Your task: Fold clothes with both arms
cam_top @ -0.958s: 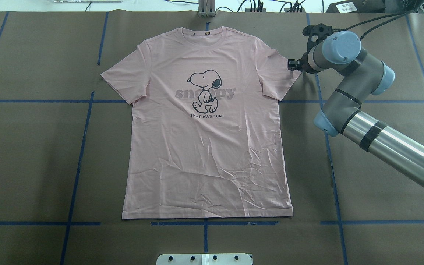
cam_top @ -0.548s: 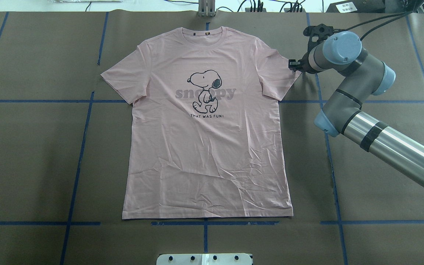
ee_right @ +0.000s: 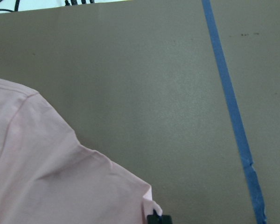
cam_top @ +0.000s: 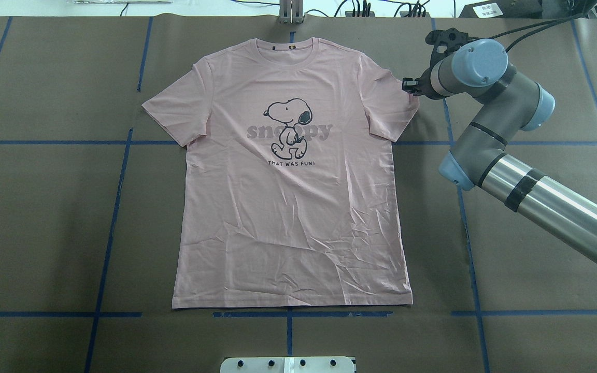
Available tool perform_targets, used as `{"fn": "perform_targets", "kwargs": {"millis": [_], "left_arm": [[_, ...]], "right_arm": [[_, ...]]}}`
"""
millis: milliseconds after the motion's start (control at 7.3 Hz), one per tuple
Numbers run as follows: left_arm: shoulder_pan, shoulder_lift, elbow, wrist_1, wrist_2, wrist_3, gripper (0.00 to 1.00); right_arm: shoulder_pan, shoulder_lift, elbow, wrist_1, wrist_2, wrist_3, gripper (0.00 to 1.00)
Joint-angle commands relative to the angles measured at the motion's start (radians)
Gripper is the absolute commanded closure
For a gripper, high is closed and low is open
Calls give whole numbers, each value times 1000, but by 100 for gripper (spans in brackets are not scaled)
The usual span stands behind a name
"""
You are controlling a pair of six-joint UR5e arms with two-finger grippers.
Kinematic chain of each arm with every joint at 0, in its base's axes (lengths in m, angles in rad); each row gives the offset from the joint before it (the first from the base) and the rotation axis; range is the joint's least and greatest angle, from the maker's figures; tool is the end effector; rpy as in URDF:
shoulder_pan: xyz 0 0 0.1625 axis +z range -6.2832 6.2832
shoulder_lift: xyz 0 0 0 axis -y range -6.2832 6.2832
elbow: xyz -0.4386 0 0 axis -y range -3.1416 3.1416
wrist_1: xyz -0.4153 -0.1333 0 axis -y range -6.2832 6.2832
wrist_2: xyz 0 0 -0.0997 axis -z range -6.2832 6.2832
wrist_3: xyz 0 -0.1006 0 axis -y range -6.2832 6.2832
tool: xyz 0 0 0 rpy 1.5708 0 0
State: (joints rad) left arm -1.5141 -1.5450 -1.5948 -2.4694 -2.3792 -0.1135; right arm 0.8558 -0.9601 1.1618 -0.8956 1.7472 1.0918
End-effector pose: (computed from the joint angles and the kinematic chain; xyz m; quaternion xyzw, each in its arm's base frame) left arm -0.0310 -0.5231 0.5672 0.3670 0.3870 0.1469 0.8330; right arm -0.4360 -0.6786 0.4253 0.1991 -0.3815 0.1322 0.8929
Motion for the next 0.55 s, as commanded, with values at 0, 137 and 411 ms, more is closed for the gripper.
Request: {"fn": "perform_targets", "kwargs": {"millis": [0,137,411], "left_arm": [[0,0,0,1,0,0,0],[0,0,0,1,0,0,0],[0,-1,1,3,0,-2,0]], "right_arm": [[-4,62,131,-243,-24,22,100],[-70,155,119,-364,-123,95,100],[-148,314,-46,-384,-250,163,100]]}}
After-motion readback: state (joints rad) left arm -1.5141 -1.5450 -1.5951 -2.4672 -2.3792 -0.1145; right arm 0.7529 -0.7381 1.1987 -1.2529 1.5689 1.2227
